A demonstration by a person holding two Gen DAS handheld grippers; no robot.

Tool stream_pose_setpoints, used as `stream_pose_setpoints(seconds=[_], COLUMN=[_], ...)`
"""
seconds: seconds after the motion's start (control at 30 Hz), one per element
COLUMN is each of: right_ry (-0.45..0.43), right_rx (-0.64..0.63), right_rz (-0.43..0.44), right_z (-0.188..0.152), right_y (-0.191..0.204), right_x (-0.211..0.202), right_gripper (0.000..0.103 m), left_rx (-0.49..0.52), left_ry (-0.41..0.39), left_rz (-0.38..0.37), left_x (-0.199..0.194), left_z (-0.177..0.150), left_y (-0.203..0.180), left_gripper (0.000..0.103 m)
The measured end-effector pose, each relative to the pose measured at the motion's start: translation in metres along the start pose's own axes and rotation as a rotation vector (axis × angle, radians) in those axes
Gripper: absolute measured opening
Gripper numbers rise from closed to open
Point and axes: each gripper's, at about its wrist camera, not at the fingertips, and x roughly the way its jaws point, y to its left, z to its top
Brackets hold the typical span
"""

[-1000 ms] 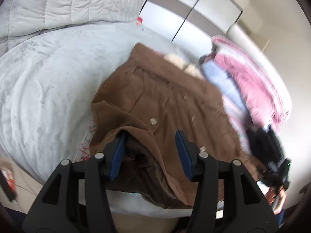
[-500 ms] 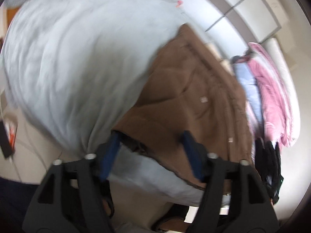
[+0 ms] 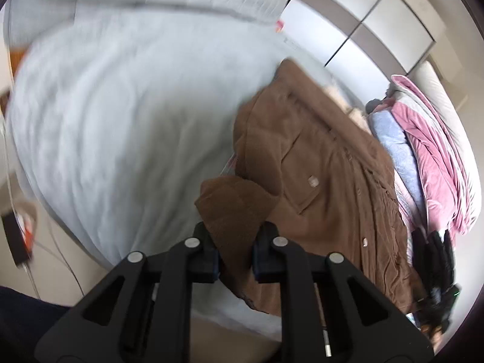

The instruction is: Fold large clothes

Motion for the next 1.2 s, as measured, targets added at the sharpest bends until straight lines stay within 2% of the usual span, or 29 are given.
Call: stream_pose_setpoints(seconds=[0.17, 0.27, 0.33, 0.43, 0.57, 0.7, 0.83, 0.93, 1.07, 1.2], right_ry=[-0.122, -0.174, -0.194, -0.179, -0.175, -0.206, -0.172, -0.171, -0.188, -0.128], right_rx=[0.039, 0.03, 0.035, 0.049, 0.078, 0.072, 0.128, 0.168, 0.162, 0.172], right_rz=[0.147, 0.177, 0.177, 0.172, 0.196, 0.217, 0.196, 0.224, 0.224, 0.17], right_z=[0.005, 0.001, -0.002, -0.002, 0.008, 0.016, 0.029, 0.035, 0.044, 0.05], right_y=[0.009, 0.02, 0.019, 0.009, 0.009, 0.025, 0.021, 0.016, 0.02, 0.013], right_x=[-0.039, -0.056, -0.062, -0.061, -0.06, -0.074, -0.063, -0.056, -0.055, -0.033], right_gripper=[0.009, 0.009, 0.009, 0.009, 0.009, 0.009, 0.009, 0.009, 0.009, 0.01], left_rx=[0.057, 0.061, 0.041, 0.005, -0.068, -0.052, -0.073, -0.063, -0.024, 0.026], left_ry=[-0.084, -0.106, -0.091, -0.076, -0.057, -0.084, -0.043, -0.035, -0.055, -0.05], left_rz=[0.026, 0.036, 0.031, 0.043, 0.015, 0.013, 0.007, 0.008, 0.024, 0.077], left_x=[-0.043, -0.056, -0.056, -0.048, -0.046, -0.06, -0.055, -0.052, -0.052, -0.038], left_z=[0.005, 0.004, 0.005, 0.011, 0.02, 0.033, 0.053, 0.065, 0.073, 0.071], left_y=[-0.029, -0.039, -0.036, -0.023, -0.017, -0.033, -0.043, -0.051, -0.062, -0.066], left_gripper=[0.012, 0.012, 0.012, 0.012, 0.012, 0.012, 0.012, 0.012, 0.012, 0.012])
